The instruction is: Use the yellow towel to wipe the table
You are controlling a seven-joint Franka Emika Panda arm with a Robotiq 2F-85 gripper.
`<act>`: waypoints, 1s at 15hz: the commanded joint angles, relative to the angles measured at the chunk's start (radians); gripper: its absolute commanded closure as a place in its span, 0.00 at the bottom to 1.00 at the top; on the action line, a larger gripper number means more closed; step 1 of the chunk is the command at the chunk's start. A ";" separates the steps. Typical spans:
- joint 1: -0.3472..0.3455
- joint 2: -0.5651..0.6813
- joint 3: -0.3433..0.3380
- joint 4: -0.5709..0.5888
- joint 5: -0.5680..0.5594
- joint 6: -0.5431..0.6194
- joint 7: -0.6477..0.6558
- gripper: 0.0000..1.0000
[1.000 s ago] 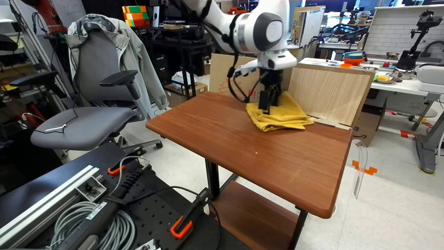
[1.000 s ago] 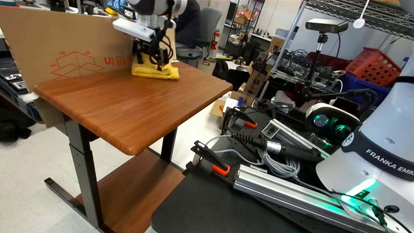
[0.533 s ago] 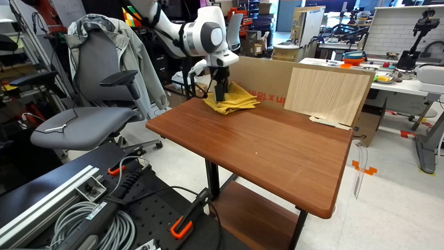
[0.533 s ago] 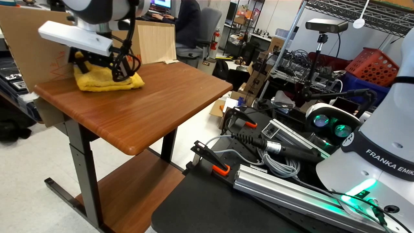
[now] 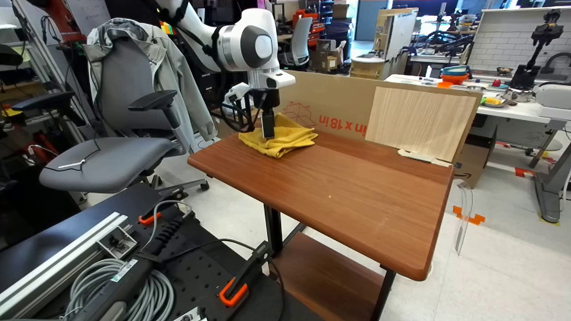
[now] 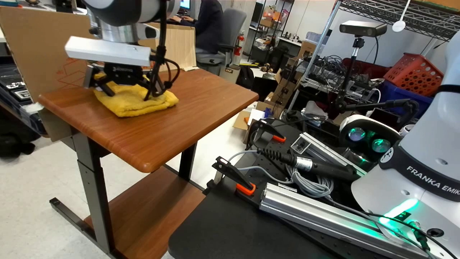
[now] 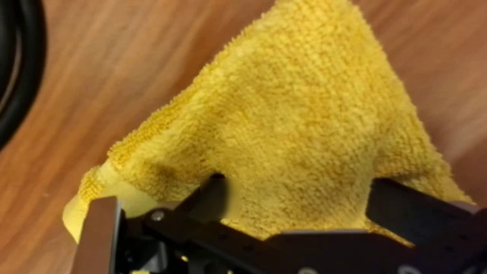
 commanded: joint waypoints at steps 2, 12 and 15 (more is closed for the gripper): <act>-0.051 -0.097 -0.074 -0.195 -0.033 -0.054 -0.018 0.00; -0.173 -0.360 -0.137 -0.354 -0.024 -0.025 -0.060 0.00; -0.183 -0.326 -0.128 -0.297 -0.027 -0.051 -0.042 0.00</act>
